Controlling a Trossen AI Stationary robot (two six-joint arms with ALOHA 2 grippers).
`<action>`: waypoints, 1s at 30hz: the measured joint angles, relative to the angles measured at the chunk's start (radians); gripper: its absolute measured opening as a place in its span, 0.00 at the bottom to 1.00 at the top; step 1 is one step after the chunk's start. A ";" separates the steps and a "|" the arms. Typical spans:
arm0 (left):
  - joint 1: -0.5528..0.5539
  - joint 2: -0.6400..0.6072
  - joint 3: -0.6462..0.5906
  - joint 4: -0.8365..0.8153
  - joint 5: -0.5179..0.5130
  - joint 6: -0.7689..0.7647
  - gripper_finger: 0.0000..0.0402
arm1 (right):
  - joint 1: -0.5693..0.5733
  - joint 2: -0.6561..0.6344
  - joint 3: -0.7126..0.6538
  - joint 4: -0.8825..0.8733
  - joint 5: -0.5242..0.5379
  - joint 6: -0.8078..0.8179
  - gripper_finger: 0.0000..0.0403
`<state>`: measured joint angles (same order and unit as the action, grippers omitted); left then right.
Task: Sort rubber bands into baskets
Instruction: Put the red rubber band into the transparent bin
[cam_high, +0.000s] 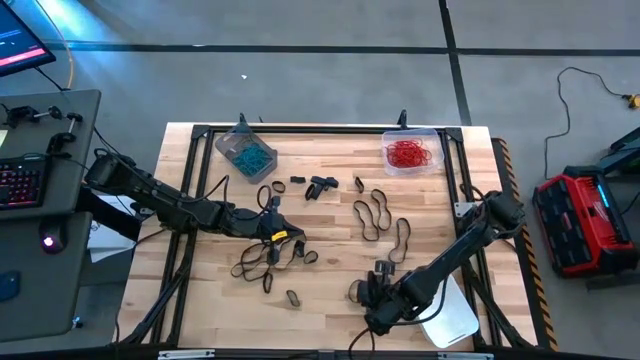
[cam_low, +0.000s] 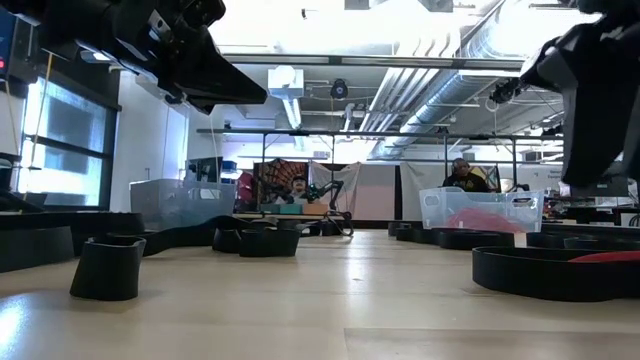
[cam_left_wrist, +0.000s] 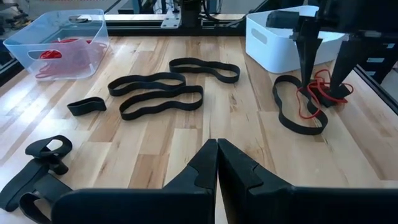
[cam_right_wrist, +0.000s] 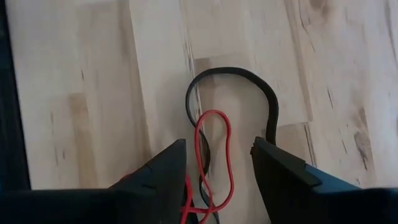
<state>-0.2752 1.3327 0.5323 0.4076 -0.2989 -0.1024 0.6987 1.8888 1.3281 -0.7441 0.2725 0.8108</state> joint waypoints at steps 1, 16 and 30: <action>0.000 0.000 0.000 0.000 0.000 0.000 0.01 | 0.000 0.004 0.000 0.000 -0.001 -0.002 0.42; 0.000 0.000 0.000 0.000 0.000 0.000 0.01 | 0.000 0.040 0.000 0.023 -0.089 -0.007 0.34; 0.000 0.000 0.000 -0.022 0.000 -0.001 0.01 | -0.007 0.088 0.000 0.003 -0.132 -0.034 0.11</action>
<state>-0.2752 1.3327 0.5323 0.3854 -0.2989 -0.1031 0.6918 1.9766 1.3277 -0.7411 0.1406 0.7773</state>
